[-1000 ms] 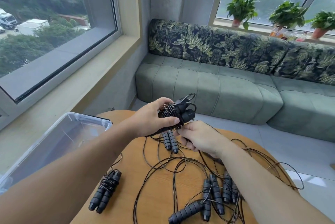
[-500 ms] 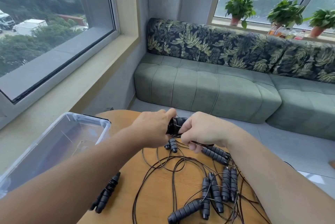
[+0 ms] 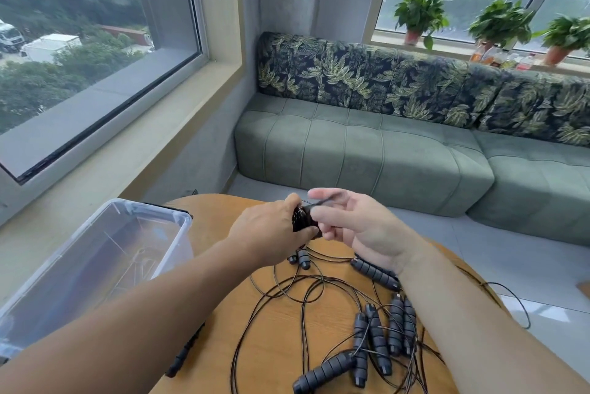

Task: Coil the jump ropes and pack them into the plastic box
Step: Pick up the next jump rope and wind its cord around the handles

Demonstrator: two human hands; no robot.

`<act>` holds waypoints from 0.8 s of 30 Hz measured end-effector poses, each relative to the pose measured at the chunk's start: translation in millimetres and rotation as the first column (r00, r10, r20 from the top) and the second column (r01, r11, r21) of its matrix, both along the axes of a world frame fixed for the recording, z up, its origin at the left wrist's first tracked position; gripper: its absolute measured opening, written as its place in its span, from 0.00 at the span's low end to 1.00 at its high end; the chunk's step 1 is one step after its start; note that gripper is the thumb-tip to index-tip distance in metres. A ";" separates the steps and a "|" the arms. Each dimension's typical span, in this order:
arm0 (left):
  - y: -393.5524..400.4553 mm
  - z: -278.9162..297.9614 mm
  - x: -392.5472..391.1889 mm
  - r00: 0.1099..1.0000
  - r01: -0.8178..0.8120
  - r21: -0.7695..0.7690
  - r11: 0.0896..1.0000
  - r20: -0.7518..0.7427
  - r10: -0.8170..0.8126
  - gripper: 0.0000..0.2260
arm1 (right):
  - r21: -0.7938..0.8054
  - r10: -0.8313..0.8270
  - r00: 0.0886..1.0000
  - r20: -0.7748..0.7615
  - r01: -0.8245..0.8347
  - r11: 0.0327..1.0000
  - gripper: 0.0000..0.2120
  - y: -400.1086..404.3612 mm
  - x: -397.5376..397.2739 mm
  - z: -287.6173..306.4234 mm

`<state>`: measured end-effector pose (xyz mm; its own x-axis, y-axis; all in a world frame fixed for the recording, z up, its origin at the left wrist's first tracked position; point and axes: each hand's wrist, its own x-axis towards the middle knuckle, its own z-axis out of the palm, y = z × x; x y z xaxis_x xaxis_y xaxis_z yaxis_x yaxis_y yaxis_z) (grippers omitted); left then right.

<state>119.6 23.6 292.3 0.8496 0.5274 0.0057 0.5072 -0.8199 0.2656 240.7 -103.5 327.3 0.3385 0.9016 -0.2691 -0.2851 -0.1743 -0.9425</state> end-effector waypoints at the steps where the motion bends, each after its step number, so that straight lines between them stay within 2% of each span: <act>1: -1.6 -2.4 1.8 1.000 -0.007 0.003 1.000 0.022 0.007 0.17 | -0.004 -0.097 0.992 0.083 0.098 0.995 0.22 4.9 -5.5 -6.5; 4: -6.7 -10.9 9.7 0.998 0.009 0.013 1.000 0.062 -0.010 0.16 | -0.010 -0.296 0.879 0.374 0.323 0.946 0.15 16.2 -16.7 -13.7; 7: -12.1 -11.5 13.6 0.998 -0.019 0.008 1.000 0.056 0.019 0.16 | 0.052 -0.286 0.599 0.748 0.377 0.925 0.11 18.3 -23.0 -17.0; 8: -13.8 -10.3 13.5 0.998 -0.038 -0.001 0.999 0.059 0.038 0.15 | 0.086 -0.286 0.509 0.812 0.380 0.921 0.11 18.2 -24.5 -17.9; 10: -17.1 -8.9 13.1 0.994 -0.068 -0.007 0.998 0.080 0.068 0.15 | 0.166 -0.322 0.411 0.853 0.372 0.913 0.11 18.8 -25.9 -20.1; 13: -18.6 -7.5 13.3 0.986 -0.139 -0.026 0.990 0.087 0.141 0.16 | 0.190 -0.344 0.403 0.848 0.375 0.907 0.13 18.2 -24.1 -22.8; 16: -14.7 -9.6 13.8 0.965 -0.227 -0.148 0.963 0.096 0.243 0.16 | 0.166 -0.337 0.425 0.840 0.391 0.905 0.15 12.5 -23.8 -22.1; 24: -11.2 -14.3 9.7 0.929 -0.286 -0.243 0.927 0.165 0.330 0.13 | -0.066 -0.246 0.612 0.752 0.440 0.896 0.17 6.3 -26.5 -21.0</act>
<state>129.4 12.4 278.0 0.6373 0.7704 0.0179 0.6438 -0.5451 0.5370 214.2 -97.3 306.3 0.7808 0.6245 0.0185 0.3679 -0.4357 -0.8215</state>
